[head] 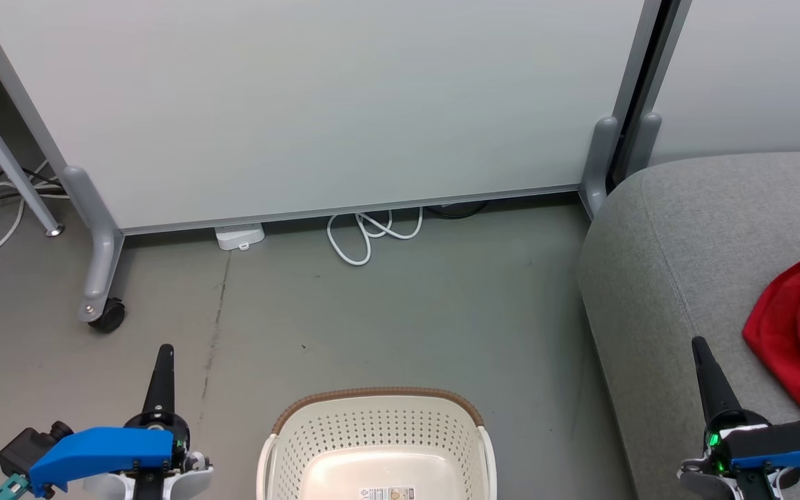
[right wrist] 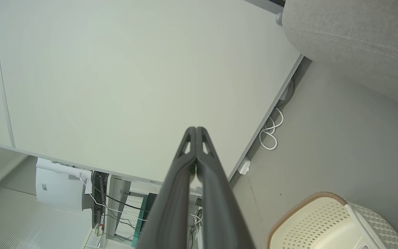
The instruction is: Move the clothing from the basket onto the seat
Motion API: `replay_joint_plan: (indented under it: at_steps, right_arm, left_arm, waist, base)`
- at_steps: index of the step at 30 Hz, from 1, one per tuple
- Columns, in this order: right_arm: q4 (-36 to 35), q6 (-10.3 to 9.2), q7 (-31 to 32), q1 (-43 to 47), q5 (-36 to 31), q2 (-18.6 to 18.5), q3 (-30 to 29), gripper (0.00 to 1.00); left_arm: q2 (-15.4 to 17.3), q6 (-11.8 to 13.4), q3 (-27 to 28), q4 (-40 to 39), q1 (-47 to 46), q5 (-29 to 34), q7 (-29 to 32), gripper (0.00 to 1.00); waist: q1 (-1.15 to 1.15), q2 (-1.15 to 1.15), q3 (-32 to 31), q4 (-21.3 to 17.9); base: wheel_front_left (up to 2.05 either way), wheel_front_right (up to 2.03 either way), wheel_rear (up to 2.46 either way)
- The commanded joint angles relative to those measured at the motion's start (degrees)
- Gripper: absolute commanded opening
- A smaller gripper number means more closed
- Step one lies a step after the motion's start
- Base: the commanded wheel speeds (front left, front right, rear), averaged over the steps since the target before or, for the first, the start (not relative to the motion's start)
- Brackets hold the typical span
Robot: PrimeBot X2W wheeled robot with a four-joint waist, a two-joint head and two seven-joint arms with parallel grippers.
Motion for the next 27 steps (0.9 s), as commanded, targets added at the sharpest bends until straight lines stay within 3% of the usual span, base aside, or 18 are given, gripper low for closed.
replay_joint_plan:
  at_steps: [1,27]
  right_arm:
    - [-0.2,0.05,0.2,-1.2,1.0,-0.4,0.1,0.00]
    - [0.1,0.06,2.7,-2.5,13.4,-0.5,0.3,0.00]
  left_arm:
    - [0.2,-0.4,0.4,-0.6,-0.9,-0.8,0.3,0.00]
    - [0.1,-0.5,2.6,-2.2,-1.8,-11.9,3.4,0.00]
  waist:
    - [-0.01,0.00,0.0,0.0]
    - [-0.01,0.00,0.3,-1.1]
  base:
    - [0.00,0.00,0.00]
    - [0.00,0.00,0.00]
